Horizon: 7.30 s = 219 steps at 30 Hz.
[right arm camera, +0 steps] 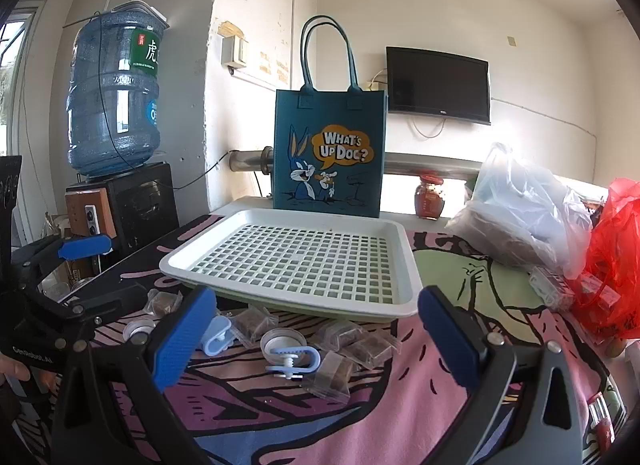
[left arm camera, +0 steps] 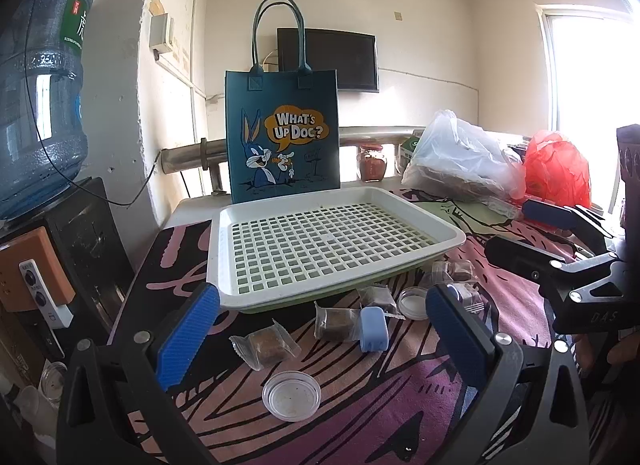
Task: Organize objects
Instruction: 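Move both grippers toward the clear items lying in front of the tray, then grasp the clear round lid with the left gripper while the right gripper grasps a brown-snack packet, then carry the lid with the left gripper onto the tray while the right gripper places its packet there, then return both grippers to the table and grasp a brown-snack packet with each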
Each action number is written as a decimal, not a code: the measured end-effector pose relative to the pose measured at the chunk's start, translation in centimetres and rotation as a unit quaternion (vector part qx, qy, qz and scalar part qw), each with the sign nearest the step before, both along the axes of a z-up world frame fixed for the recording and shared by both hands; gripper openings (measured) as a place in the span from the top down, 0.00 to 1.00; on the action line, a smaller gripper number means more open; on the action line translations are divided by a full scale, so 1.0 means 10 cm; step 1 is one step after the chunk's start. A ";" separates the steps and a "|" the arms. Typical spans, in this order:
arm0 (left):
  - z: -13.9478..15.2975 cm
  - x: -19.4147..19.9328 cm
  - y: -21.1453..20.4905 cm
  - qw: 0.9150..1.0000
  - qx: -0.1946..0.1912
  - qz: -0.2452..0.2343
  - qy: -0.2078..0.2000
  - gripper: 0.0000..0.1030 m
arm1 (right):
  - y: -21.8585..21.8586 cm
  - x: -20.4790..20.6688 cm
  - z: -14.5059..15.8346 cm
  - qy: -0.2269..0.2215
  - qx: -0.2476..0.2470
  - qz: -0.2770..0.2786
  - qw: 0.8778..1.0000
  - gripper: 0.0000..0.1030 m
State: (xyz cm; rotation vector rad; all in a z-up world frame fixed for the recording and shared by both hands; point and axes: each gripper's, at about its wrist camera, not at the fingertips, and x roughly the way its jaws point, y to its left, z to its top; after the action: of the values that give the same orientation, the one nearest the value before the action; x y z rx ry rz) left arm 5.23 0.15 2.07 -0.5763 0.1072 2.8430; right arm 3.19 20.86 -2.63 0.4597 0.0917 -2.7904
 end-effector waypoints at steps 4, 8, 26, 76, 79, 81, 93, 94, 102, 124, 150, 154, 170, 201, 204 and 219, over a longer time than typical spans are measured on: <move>0.01 0.01 -0.01 1.000 0.005 -0.001 0.003 0.00 | -0.03 0.01 0.00 0.001 0.003 0.007 1.000 0.00; 0.00 0.01 0.00 1.000 0.002 0.000 0.002 0.00 | 0.00 0.01 0.00 0.002 -0.004 0.006 1.000 0.00; -0.02 0.07 -0.08 0.997 0.008 -0.028 -0.073 0.00 | 0.23 -0.08 0.03 -0.076 -0.010 0.010 0.997 0.01; -0.24 -0.24 -0.28 0.981 0.025 -0.021 -0.189 0.62 | 0.16 -0.62 -0.45 -0.257 -0.007 0.017 0.966 0.74; -0.06 -0.23 -0.36 0.986 0.030 -0.013 -0.164 0.62 | 0.18 -0.58 -0.30 -0.238 -0.011 0.021 0.971 0.74; 0.05 -0.25 -0.41 0.988 0.037 -0.012 -0.151 0.62 | 0.18 -0.57 -0.19 -0.224 -0.014 0.026 0.974 0.74; 0.41 -0.85 -0.28 0.992 0.005 -0.030 -0.124 0.62 | 0.24 -1.03 0.44 -0.186 -0.034 0.063 0.980 0.74; 0.39 -0.94 -0.28 0.991 0.006 -0.027 -0.129 0.62 | 0.25 -1.12 0.45 -0.193 -0.040 0.062 0.978 0.74; 0.12 -1.66 -0.31 0.981 0.054 0.006 -0.185 0.62 | 0.13 -1.70 0.26 -0.229 -0.055 0.027 0.972 0.74; -0.24 -1.96 -0.14 0.974 0.030 0.042 -0.218 0.62 | -0.17 -2.25 -0.33 -0.284 0.001 -0.008 0.959 0.74; 0.39 -1.14 -0.47 0.993 0.057 0.050 -0.089 0.00 | 0.28 -1.39 0.40 -0.123 -0.096 0.007 0.988 0.35; 0.48 -0.87 -0.61 0.993 0.058 0.084 -0.066 0.00 | 0.35 -1.07 0.56 -0.070 -0.100 0.019 0.992 0.30; -0.35 -0.70 -0.56 0.976 0.059 0.093 -0.188 0.00 | 0.36 -0.80 -0.21 -0.162 0.018 0.016 0.987 0.26; -0.39 -0.66 -0.31 0.977 0.048 0.012 -0.208 0.74 | 0.16 -0.74 -0.46 -0.223 0.076 0.084 0.968 0.69; -0.29 -0.57 -0.23 0.981 0.054 -0.009 -0.184 0.74 | 0.14 -0.63 -0.34 -0.199 0.062 0.086 0.974 0.69; -0.18 -0.49 0.40 0.993 -0.017 -0.049 -0.107 0.74 | -0.13 -0.34 -0.09 -0.078 0.007 0.088 0.993 0.70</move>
State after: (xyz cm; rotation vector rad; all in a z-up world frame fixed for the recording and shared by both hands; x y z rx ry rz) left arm 0.32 4.14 0.30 -0.8547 0.1417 2.6705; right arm -0.16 19.54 -3.49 0.6377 0.1108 -2.5729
